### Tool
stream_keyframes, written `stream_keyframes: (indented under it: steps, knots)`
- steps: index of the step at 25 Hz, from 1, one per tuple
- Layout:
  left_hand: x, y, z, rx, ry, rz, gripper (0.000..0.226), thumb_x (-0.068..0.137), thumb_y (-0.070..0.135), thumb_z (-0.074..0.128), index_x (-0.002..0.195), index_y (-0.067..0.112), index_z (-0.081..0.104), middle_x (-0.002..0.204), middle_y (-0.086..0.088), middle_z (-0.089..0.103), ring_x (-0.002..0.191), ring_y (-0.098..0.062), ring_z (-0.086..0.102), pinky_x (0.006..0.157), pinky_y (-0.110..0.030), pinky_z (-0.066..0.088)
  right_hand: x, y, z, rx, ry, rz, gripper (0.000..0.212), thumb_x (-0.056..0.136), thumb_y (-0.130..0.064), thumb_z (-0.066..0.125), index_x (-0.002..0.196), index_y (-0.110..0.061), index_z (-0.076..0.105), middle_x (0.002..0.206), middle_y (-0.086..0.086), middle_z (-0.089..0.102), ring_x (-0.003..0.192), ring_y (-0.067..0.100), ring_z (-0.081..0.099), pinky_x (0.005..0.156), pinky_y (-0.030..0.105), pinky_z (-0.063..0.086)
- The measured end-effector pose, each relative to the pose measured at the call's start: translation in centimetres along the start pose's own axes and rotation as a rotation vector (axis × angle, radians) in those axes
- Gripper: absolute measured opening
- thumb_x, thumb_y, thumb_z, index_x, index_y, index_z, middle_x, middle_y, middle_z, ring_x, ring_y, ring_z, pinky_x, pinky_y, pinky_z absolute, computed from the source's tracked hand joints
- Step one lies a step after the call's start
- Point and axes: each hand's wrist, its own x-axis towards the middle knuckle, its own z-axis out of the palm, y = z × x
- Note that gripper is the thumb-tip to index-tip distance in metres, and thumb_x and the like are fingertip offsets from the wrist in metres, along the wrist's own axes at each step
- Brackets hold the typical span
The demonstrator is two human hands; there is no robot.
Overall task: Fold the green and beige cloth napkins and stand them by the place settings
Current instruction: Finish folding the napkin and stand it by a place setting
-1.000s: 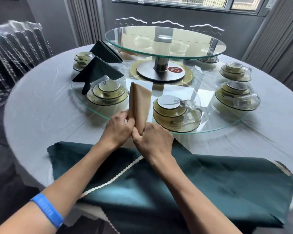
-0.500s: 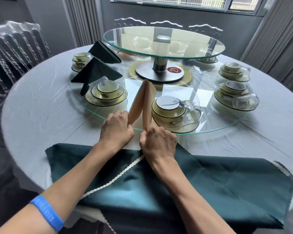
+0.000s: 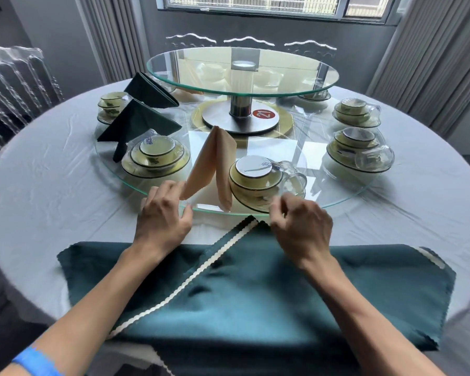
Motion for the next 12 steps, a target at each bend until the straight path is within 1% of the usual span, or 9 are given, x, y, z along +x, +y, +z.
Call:
stream_keyframes:
  steps: [2,3,4,5,6,7,8,10,12]
  knots:
    - [-1.0,0.5,-0.4,-0.020,0.043,0.022,0.039,0.082,0.015,0.065,0.121,0.011,0.063,0.118,-0.008,0.062,0.101,-0.035,0.056,0.086,-0.047,0.049,3.0,5.3,-1.4,-0.014,0.029,0.154,0.023,0.094,-0.029,0.050,0.086,-0.013,0.062,0.099,0.017,0.069,0.090,0.037,0.062,0.066,0.034,0.036]
    - [-1.3,1.1,-0.7,-0.029,0.048,0.042,0.038,0.081,0.018,0.061,0.119,0.012,0.065,0.117,-0.007,0.063,0.099,-0.034,0.057,0.086,-0.047,0.049,4.4,8.0,-1.7,-0.064,-0.024,0.199,0.025,0.096,-0.030,0.047,0.103,-0.013,0.064,0.117,0.016,0.065,0.105,0.036,0.059,0.075,0.036,0.040]
    - [-1.5,1.8,-0.9,-0.042,0.042,0.072,0.038,0.080,0.020,0.058,0.117,0.012,0.066,0.115,-0.006,0.064,0.098,-0.033,0.058,0.087,-0.046,0.049,5.4,10.0,-1.8,-0.115,-0.157,0.212,0.034,0.097,-0.031,0.044,0.122,-0.013,0.059,0.136,0.014,0.056,0.121,0.034,0.052,0.089,0.038,0.042]
    - [-1.7,2.5,-1.1,-0.063,0.027,0.114,0.037,0.080,0.020,0.057,0.115,0.013,0.067,0.113,-0.005,0.065,0.097,-0.032,0.059,0.087,-0.044,0.049,5.9,11.2,-1.5,-0.156,-0.295,0.187,0.044,0.099,-0.033,0.041,0.137,-0.012,0.049,0.149,0.012,0.043,0.134,0.030,0.042,0.103,0.040,0.038]
    - [-1.9,3.5,-1.4,-0.088,0.004,0.165,0.034,0.080,0.020,0.057,0.112,0.013,0.068,0.111,-0.004,0.066,0.096,-0.030,0.059,0.087,-0.042,0.049,6.1,12.0,-1.0,-0.185,-0.391,0.151,0.051,0.100,-0.035,0.037,0.144,-0.010,0.040,0.156,0.012,0.032,0.142,0.027,0.031,0.113,0.040,0.030]
    - [-2.0,4.5,-1.6,-0.113,-0.028,0.208,0.032,0.081,0.021,0.058,0.110,0.014,0.069,0.109,-0.002,0.066,0.095,-0.028,0.060,0.087,-0.041,0.050,5.9,12.3,-0.5,-0.215,-0.440,0.122,0.056,0.101,-0.037,0.034,0.149,-0.009,0.032,0.160,0.011,0.025,0.146,0.025,0.023,0.118,0.039,0.021]
    - [-2.1,5.4,-1.7,-0.137,-0.061,0.239,0.030,0.082,0.023,0.058,0.108,0.015,0.069,0.108,-0.001,0.067,0.095,-0.026,0.060,0.088,-0.041,0.050,5.6,12.3,0.0,-0.248,-0.452,0.099,0.059,0.101,-0.039,0.031,0.151,-0.008,0.028,0.161,0.010,0.020,0.148,0.023,0.018,0.119,0.038,0.015]
    - [-2.1,7.2,-1.5,-0.170,-0.114,0.283,0.031,0.083,0.027,0.056,0.108,0.015,0.070,0.107,0.000,0.067,0.096,-0.025,0.061,0.089,-0.043,0.050,4.9,12.0,0.1,-0.331,-0.444,0.044,0.063,0.100,-0.043,0.028,0.153,-0.008,0.025,0.161,0.011,0.020,0.148,0.022,0.019,0.119,0.038,0.013]
    - [-1.9,9.1,-1.2,-0.174,-0.174,0.317,0.033,0.084,0.028,0.057,0.111,0.015,0.070,0.109,0.001,0.067,0.099,-0.024,0.061,0.090,-0.044,0.050,4.2,11.4,-0.3,-0.394,-0.433,-0.015,0.067,0.097,-0.046,0.028,0.152,-0.007,0.026,0.160,0.013,0.024,0.147,0.024,0.023,0.119,0.039,0.016]
